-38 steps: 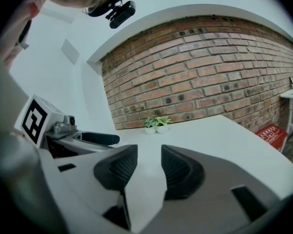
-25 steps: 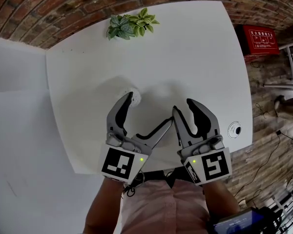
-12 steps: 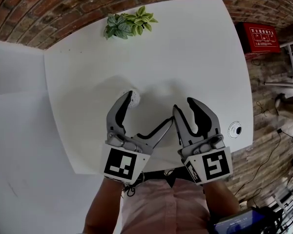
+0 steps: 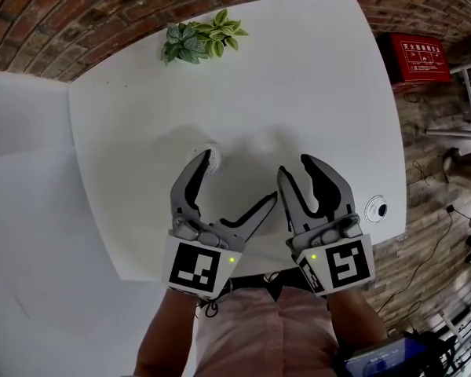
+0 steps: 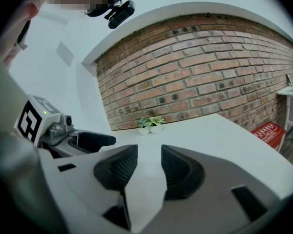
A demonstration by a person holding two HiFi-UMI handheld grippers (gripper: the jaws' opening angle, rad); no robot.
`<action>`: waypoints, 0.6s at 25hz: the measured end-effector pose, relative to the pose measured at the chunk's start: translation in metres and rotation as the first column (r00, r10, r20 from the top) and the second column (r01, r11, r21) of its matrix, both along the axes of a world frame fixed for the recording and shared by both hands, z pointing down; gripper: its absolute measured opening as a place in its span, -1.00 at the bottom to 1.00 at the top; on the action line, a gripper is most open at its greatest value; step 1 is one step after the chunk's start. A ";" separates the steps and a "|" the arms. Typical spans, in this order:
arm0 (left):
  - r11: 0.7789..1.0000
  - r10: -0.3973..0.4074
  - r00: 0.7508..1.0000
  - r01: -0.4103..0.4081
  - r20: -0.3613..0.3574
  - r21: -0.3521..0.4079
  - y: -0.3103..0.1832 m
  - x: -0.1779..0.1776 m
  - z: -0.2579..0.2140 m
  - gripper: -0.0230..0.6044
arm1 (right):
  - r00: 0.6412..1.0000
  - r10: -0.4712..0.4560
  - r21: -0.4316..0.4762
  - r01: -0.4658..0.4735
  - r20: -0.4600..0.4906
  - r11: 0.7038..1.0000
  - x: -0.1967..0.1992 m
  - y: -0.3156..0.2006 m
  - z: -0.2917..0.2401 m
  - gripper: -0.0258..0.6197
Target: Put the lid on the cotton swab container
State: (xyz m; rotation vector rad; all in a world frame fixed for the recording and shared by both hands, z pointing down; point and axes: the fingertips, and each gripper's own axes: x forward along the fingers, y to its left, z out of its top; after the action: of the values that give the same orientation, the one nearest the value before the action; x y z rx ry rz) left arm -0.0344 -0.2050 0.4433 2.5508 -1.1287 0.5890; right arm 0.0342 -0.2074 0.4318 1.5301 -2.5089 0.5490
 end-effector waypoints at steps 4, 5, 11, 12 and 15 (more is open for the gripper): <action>1.000 -0.006 1.000 0.006 -0.001 0.005 0.001 0.001 -0.005 0.68 | 1.000 -0.003 0.006 0.003 0.002 1.000 0.003 -0.001 -0.004 -0.44; 1.000 -0.010 1.000 0.011 -0.004 0.006 0.002 0.001 -0.007 0.68 | 1.000 -0.004 0.009 0.004 0.001 1.000 0.003 0.000 -0.006 -0.44; 0.997 -0.056 0.995 0.060 -0.082 0.043 0.004 -0.003 -0.038 0.68 | 1.000 -0.024 0.076 0.025 -0.007 0.997 0.001 0.000 -0.034 -0.44; 0.996 -0.064 0.994 0.070 -0.094 0.061 0.005 -0.004 -0.045 0.68 | 0.999 -0.031 0.093 0.031 -0.011 0.995 0.000 0.000 -0.041 -0.44; 0.986 -0.093 0.984 0.112 -0.149 0.125 0.010 -0.014 -0.069 0.55 | 0.998 -0.061 0.149 0.063 -0.017 0.987 -0.005 0.005 -0.066 -0.44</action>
State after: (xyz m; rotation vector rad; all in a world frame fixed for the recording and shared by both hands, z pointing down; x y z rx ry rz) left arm -0.0483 -0.1951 0.3741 2.5783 -1.2779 0.3100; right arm 0.0291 -0.2026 0.3660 1.4925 -2.6315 0.3481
